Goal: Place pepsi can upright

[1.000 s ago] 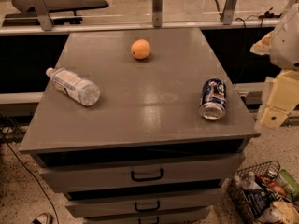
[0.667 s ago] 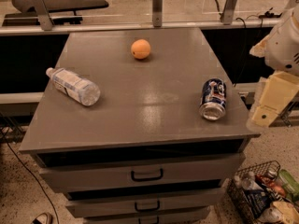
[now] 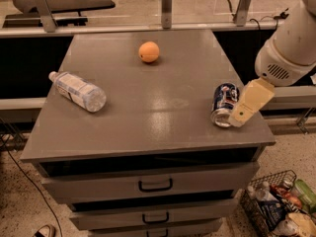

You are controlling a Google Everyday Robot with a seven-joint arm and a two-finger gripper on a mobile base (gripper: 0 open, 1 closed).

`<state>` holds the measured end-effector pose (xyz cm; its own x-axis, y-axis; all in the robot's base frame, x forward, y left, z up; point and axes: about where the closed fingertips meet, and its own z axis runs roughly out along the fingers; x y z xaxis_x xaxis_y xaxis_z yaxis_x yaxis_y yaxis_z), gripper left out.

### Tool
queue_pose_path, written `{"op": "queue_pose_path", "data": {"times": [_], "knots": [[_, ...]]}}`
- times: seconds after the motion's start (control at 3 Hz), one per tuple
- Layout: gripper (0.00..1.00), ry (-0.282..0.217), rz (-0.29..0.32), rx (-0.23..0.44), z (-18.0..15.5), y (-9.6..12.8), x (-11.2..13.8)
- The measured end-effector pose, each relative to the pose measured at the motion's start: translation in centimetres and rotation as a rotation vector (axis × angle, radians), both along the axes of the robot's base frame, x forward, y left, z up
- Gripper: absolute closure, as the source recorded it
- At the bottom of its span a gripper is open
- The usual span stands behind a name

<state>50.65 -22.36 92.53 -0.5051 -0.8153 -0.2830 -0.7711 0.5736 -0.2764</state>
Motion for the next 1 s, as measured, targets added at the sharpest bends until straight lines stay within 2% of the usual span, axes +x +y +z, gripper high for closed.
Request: {"op": "queue_pose_path", "data": {"times": [0.33, 0.67, 1.0], "knots": [[0.0, -0.038, -0.18, -0.049, -1.1, -0.2, 3.8], [0.0, -0.002, -0.334, -0.02, -2.7, 0.2, 6.2], [0.0, -0.001, -0.417, 0.015, -2.8, 0.3, 6.3]]}}
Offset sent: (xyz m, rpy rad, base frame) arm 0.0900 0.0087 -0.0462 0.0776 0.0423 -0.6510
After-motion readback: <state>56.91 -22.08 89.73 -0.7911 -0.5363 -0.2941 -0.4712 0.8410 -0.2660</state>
